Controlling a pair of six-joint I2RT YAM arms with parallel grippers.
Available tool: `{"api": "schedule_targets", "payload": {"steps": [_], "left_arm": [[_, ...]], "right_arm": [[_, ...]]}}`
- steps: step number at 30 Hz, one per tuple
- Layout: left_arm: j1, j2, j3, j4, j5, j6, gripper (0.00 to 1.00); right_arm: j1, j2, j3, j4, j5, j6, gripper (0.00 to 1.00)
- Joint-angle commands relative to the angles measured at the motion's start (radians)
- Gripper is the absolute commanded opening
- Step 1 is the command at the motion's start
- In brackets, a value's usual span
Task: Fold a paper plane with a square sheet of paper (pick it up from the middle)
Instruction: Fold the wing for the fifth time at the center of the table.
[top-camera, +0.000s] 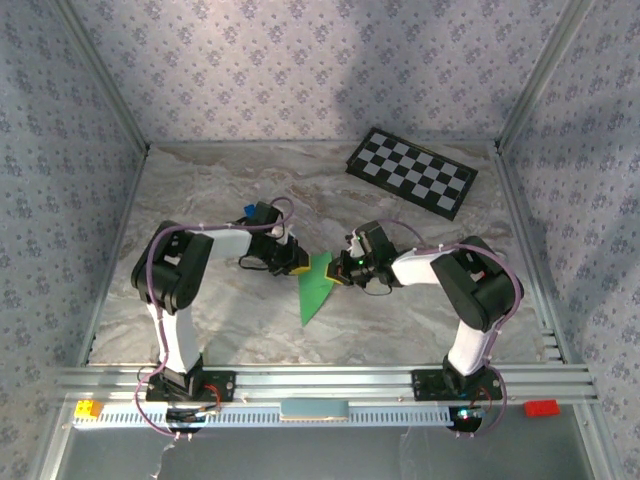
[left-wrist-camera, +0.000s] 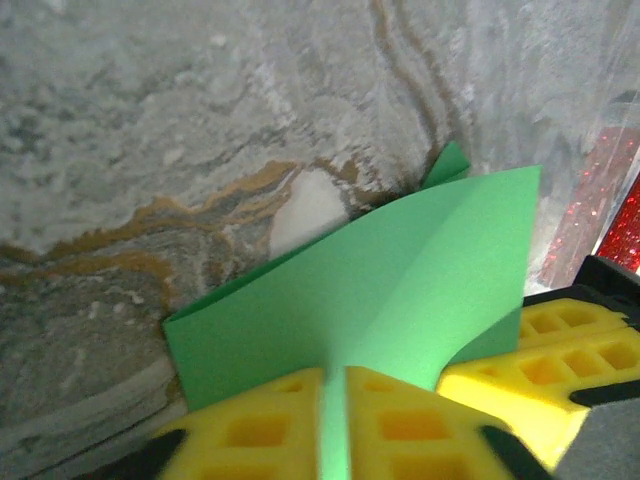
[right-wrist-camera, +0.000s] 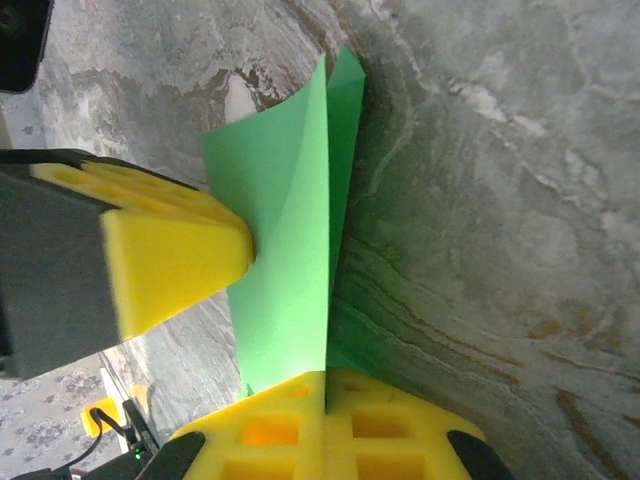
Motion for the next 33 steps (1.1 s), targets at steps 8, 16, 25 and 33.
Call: {"api": "schedule_targets", "payload": {"steps": [8, 16, 25, 33], "left_arm": [[-0.026, -0.203, -0.018, -0.048, -0.089, 0.084, 0.28], [-0.183, -0.287, -0.055, -0.093, -0.285, 0.217, 0.26], [-0.383, -0.319, -0.107, -0.086, -0.565, 0.324, 0.32], [-0.461, -0.305, -0.102, -0.095, -0.730, 0.357, 0.36]], "right_arm": [[-0.012, -0.111, -0.122, 0.143, 0.167, 0.213, 0.00], [0.002, -0.225, -0.191, 0.177, 0.301, 0.352, 0.00], [0.012, -0.250, -0.181, 0.135, 0.308, 0.358, 0.00], [0.016, -0.247, -0.181, 0.135, 0.310, 0.359, 0.01]]}}
